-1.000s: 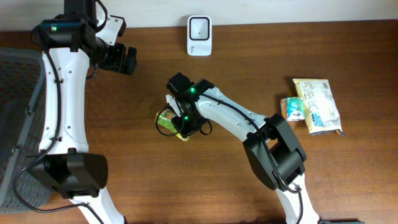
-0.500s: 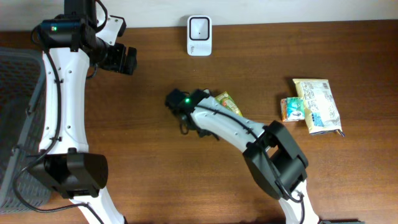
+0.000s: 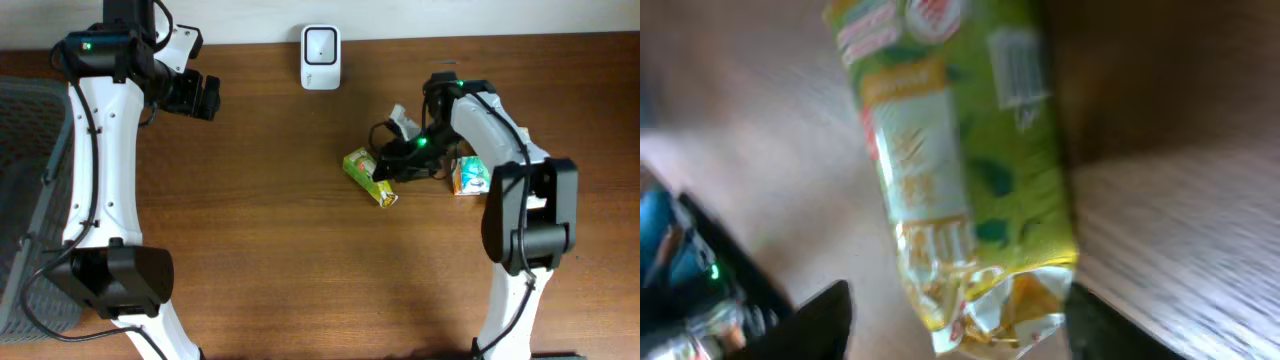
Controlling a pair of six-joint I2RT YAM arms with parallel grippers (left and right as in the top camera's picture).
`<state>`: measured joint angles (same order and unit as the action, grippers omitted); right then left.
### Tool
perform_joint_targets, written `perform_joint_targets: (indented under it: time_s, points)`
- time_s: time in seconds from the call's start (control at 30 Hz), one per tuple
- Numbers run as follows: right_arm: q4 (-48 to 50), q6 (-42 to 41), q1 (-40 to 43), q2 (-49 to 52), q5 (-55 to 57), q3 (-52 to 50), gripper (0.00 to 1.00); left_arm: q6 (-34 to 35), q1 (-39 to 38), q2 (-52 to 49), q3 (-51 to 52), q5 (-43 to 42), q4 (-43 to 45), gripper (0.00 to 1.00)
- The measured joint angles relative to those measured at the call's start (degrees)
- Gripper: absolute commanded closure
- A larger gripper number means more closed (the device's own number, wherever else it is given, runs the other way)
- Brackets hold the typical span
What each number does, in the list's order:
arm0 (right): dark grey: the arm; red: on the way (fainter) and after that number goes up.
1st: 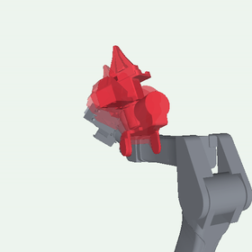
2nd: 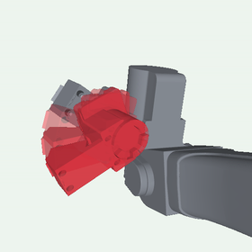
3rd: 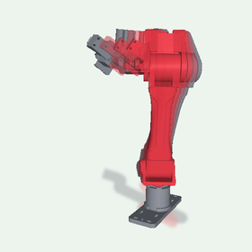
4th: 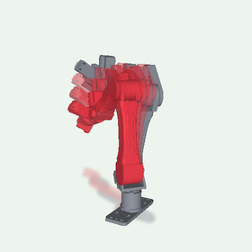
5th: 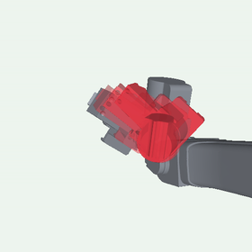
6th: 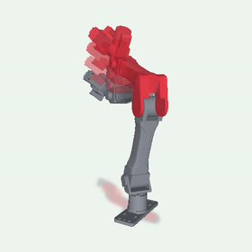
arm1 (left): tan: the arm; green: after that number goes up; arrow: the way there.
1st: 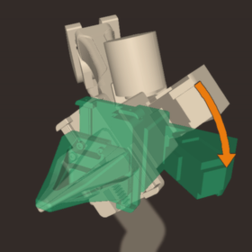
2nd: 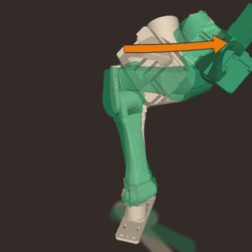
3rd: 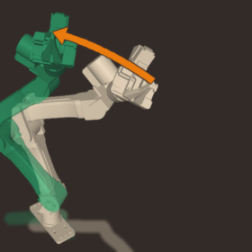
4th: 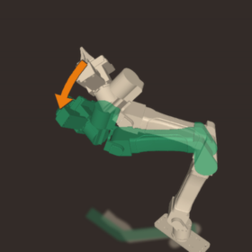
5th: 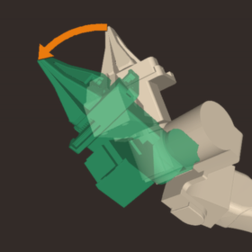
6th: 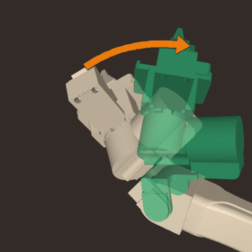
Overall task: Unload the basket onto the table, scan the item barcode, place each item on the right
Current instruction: 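Reach the right gripper to the green juice pouch and grasp it, then lift the green pouch and hold its barcode to the scanner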
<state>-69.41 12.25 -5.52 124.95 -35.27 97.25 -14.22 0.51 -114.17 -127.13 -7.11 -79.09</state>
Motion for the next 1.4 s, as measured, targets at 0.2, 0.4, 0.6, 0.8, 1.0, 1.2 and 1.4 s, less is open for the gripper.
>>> perform_joint_targets:
  time_s: [0.2, 0.4, 0.6, 0.8, 1.0, 1.2, 1.4]
  points:
    - [-1.5, 8.3, 1.0, 3.7, -5.0, -1.9, 0.23, 0.0, 0.0, 0.0, 0.0, 0.0, 0.0, 0.01]
    - [2.8, 9.6, 1.2, 5.0, -11.1, -7.2, 0.86, 0.0, 0.0, 0.0, 0.0, 0.0, 0.0, 0.01]
    - [1.9, 8.9, 1.3, 4.9, -12.4, -6.6, 0.96, 0.0, 0.0, 0.0, 0.0, 0.0, 0.0, 0.01]
    - [1.0, -18.2, -15.5, -11.1, 38.0, -4.6, 0.96, 0.0, 0.0, 0.0, 0.0, 0.0, 0.0, 0.01]
    - [0.0, -32.7, -31.3, 3.0, 68.0, -4.4, 0.55, 0.0, 0.0, 0.0, 0.0, 0.0, 0.0, 0.01]
    - [-0.2, -31.0, -34.9, 3.2, 55.8, -1.8, 0.41, 0.0, 0.0, 0.0, 0.0, 0.0, 0.0, 0.01]
    - [-0.9, -23.4, -18.9, -10.1, 36.0, 3.7, 0.14, 0.0, 0.0, 0.0, 0.0, 0.0, 0.0, 0.01]
